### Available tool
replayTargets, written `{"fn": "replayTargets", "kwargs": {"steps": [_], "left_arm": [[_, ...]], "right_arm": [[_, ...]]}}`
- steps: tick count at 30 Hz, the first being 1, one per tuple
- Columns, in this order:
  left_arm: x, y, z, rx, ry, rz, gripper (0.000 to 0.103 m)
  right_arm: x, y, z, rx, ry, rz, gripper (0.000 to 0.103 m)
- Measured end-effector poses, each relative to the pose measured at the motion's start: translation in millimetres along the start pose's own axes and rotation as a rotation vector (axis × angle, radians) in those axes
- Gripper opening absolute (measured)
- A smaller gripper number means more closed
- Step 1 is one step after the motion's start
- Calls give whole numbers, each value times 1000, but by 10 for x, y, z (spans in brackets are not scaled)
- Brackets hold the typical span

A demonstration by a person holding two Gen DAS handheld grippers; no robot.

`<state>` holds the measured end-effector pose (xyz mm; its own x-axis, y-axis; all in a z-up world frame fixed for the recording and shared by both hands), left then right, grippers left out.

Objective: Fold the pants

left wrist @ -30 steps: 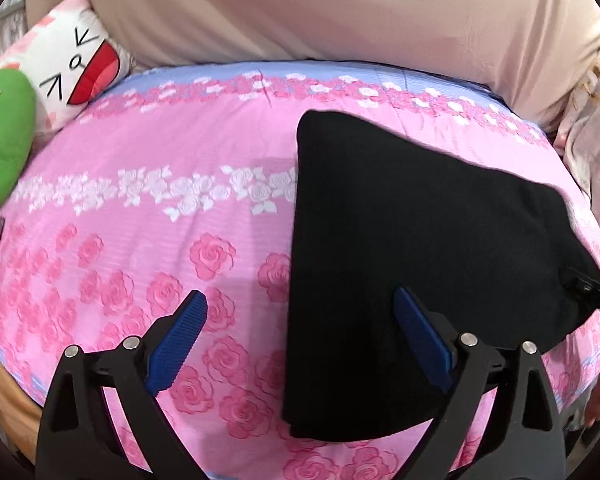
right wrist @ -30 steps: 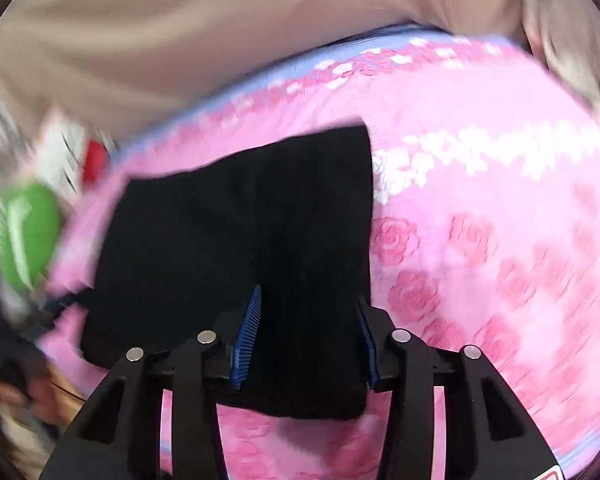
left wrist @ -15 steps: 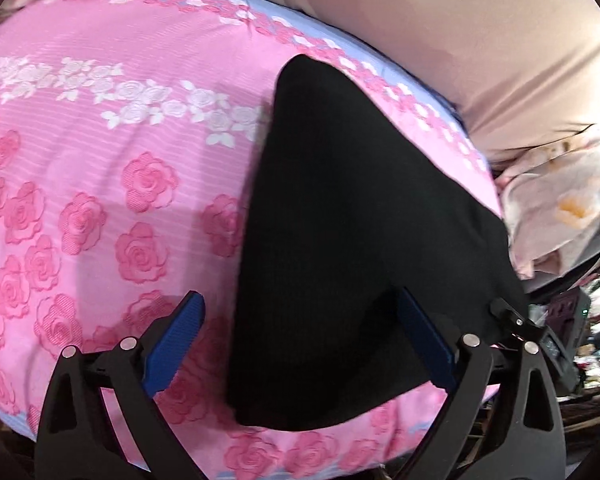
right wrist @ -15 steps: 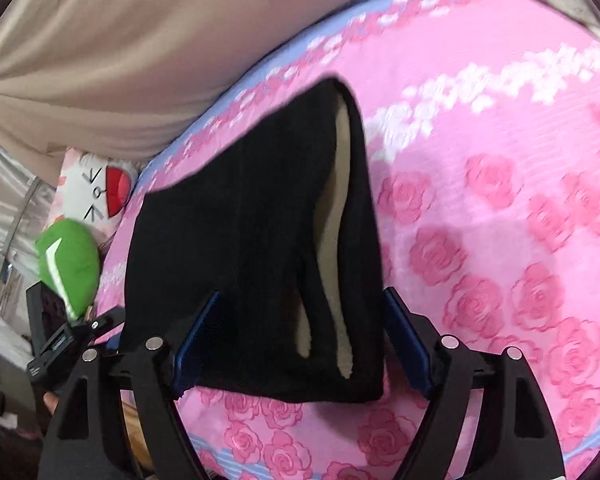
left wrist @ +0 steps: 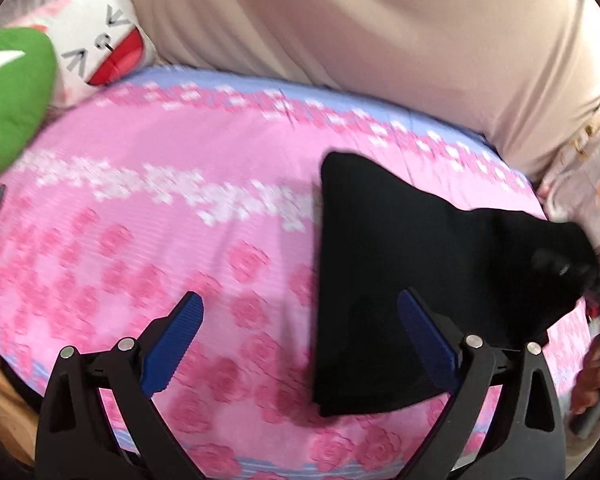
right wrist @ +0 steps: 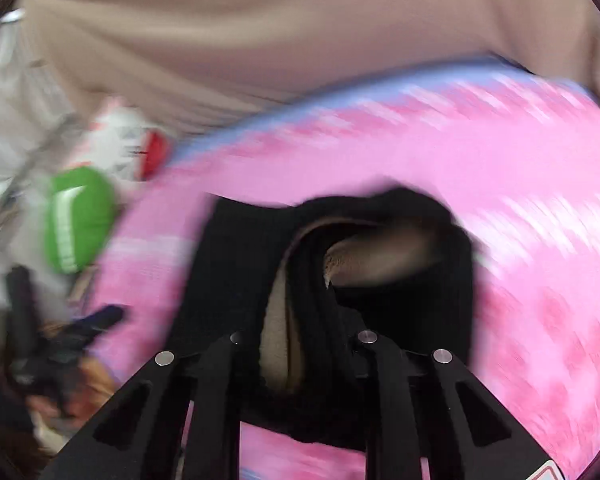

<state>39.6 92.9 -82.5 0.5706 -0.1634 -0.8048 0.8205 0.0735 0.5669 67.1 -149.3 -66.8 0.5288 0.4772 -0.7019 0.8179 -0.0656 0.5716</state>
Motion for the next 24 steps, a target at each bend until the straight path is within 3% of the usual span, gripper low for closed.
{"fn": "replayTargets", "kwargs": {"steps": [3, 5, 6, 9, 11, 13, 15, 17, 19, 21, 23, 24], "left_arm": [[-159, 145, -132, -21, 34, 47, 96], [-252, 208, -210, -34, 55, 75, 96], [-285, 220, -234, -38, 61, 84, 96], [-274, 200, -243, -36, 64, 79, 97], [-145, 147, -192, -20, 61, 51, 97], [34, 77, -107, 1, 57, 9, 97], [149, 19, -12, 17, 39, -25, 97], [240, -15, 99, 28, 21, -46, 97], [268, -22, 199, 40, 5, -52, 97], [274, -12, 260, 54, 7, -48, 97], [271, -9, 310, 67, 14, -44, 97], [272, -15, 332, 75, 13, -47, 97]], "right_arm": [[-114, 300, -679, -99, 172, 44, 18], [-262, 438, -947, -123, 275, 92, 18], [-293, 450, -958, -124, 280, 107, 18], [-151, 261, -550, -78, 143, 83, 23], [162, -178, 130, -14, -84, -29, 33], [293, -506, 625, 83, -241, -106, 33], [148, -605, 721, 139, -163, -50, 34], [2, -579, 720, 158, -158, -23, 43], [-24, -484, 621, 100, -167, -7, 63], [82, -455, 609, 70, -192, -39, 63], [282, -514, 590, 66, -136, -95, 61], [439, -503, 608, 82, -125, -116, 50]]}}
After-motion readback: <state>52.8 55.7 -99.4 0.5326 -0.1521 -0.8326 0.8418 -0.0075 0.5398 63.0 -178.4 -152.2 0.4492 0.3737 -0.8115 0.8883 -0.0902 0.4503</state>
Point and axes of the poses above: each gripper's, at about its wrist camera, not at the fingertips, and x roughly the way its jaws point, z to its right, y to its top, the point moved 10 cm from there along x, roughly the way its jaws point, and after that the axes turned 8 degrees about -z, right-handed, at the moved point
